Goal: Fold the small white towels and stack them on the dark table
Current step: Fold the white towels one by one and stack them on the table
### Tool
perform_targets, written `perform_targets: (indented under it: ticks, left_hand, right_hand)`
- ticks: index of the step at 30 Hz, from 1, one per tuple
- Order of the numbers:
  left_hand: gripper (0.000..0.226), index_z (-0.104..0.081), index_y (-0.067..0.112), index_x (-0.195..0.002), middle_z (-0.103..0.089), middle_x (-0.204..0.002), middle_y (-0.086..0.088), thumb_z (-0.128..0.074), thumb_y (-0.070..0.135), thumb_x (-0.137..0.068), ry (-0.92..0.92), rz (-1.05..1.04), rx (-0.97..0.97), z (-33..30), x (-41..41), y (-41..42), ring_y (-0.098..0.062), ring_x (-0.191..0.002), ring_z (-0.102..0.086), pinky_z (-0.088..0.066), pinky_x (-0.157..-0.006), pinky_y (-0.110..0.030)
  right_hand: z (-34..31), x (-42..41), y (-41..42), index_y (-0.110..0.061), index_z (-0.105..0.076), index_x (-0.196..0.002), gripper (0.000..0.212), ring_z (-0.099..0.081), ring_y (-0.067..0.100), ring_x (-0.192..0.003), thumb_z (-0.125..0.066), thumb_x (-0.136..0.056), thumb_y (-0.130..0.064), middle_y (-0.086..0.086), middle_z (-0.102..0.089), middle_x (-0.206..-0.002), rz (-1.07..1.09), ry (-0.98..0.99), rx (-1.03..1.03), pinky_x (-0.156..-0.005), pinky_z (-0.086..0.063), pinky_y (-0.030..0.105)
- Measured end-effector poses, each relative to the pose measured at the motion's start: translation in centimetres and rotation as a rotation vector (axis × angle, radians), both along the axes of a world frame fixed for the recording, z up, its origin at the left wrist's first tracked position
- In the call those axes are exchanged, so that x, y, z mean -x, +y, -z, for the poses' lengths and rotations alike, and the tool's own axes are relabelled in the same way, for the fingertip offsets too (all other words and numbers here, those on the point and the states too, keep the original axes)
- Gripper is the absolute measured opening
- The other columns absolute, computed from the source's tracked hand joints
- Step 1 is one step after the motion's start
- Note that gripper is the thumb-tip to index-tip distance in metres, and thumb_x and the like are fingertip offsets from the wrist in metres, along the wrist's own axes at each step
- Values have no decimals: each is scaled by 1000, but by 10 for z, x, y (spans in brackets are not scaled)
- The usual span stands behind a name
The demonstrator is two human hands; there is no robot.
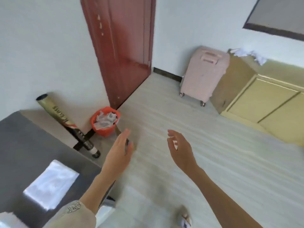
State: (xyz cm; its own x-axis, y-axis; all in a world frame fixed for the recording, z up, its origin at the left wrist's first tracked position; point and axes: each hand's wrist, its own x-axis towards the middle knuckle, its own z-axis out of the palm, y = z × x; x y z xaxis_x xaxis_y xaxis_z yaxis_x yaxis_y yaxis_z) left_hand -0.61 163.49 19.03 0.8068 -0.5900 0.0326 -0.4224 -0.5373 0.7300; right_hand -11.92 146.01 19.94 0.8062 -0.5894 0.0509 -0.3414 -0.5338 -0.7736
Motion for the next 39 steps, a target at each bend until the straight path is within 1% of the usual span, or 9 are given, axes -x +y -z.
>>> perform_targets:
  ticks: [3, 5, 9, 13, 18, 25, 31, 35, 39]
  left_hand:
    - [44, -39, 6, -137, -42, -142, -11, -47, 9, -94, -47, 120, 23, -4, 19, -127, -27, -130, -42, -23, -102, -15]
    - [43, -41, 6, -136, -45, -140, -10, -47, 8, -94, -51, 214, 61, -7, 39, -208, -24, -130, -42, -22, -103, -14]
    - [42, -39, 14, -138, -44, -140, 0, -43, 16, -96, -14, 403, 96, -18, 81, -345, -15, -129, -43, -30, -105, -23]
    - [42, -38, 17, -139, -43, -142, 4, -40, 21, -97, -9, 519, 93, -25, 90, -460, -10, -129, -41, -31, -107, -24]
    - [40, -40, 17, -138, -45, -141, 3, -39, 21, -98, 10, 574, 85, -16, 70, -597, -11, -129, -42, -33, -110, -34]
    - [39, -42, 16, -136, -46, -141, 0, -37, 23, -98, 32, 627, 37, -3, 26, -807, -14, -129, -43, -35, -109, -39]
    - [38, -43, 11, -135, -46, -139, -3, -36, 17, -99, 24, 742, -14, -17, 21, -972, -16, -128, -43, -31, -107, -27]
    - [37, -44, 15, -135, -46, -139, 0, -36, 18, -99, 53, 769, -75, 4, 25, -1064, -12, -128, -42, -27, -102, -18]
    - [37, -45, 13, -134, -47, -139, -2, -37, 17, -98, 65, 781, -136, 34, 30, -1159, -13, -128, -42, -28, -107, -22]
  right_hand:
    - [-12, 46, -107, -17, -51, -127, 32, -58, 12, -101, -48, -96, -18, 1, -61, -116, 140, -27, 19, -91, -46, 32]
    - [-22, 81, -175, -17, -51, -127, 32, -59, 12, -100, -48, -95, -18, 1, -61, -115, 233, -36, 34, -90, -47, 31]
    - [-39, 146, -296, -17, -52, -127, 32, -57, 9, -95, -48, -96, -19, 1, -61, -114, 392, -23, 62, -88, -47, 28]
    - [-42, 175, -399, -17, -52, -126, 31, -57, 11, -95, -47, -96, -20, 1, -62, -112, 507, -42, 41, -89, -48, 32]
    - [-32, 163, -521, -18, -51, -127, 31, -56, 10, -94, -45, -97, -21, -2, -61, -110, 554, -70, -4, -88, -48, 31]
    - [-30, 121, -718, -17, -49, -129, 32, -53, 9, -95, -43, -98, -22, -4, -58, -110, 589, -40, -30, -88, -45, 25]
    - [-26, 118, -857, -15, -50, -129, 32, -55, 10, -96, -45, -97, -20, -1, -61, -111, 665, 5, -52, -85, -45, 24]
    - [-9, 122, -953, -15, -49, -129, 33, -52, 7, -93, -44, -97, -20, 2, -62, -116, 695, 49, -67, -83, -42, 21]
    - [14, 127, -1062, -13, -51, -127, 32, -57, 12, -95, -45, -97, -18, 3, -62, -114, 687, 40, -103, -86, -44, 24]
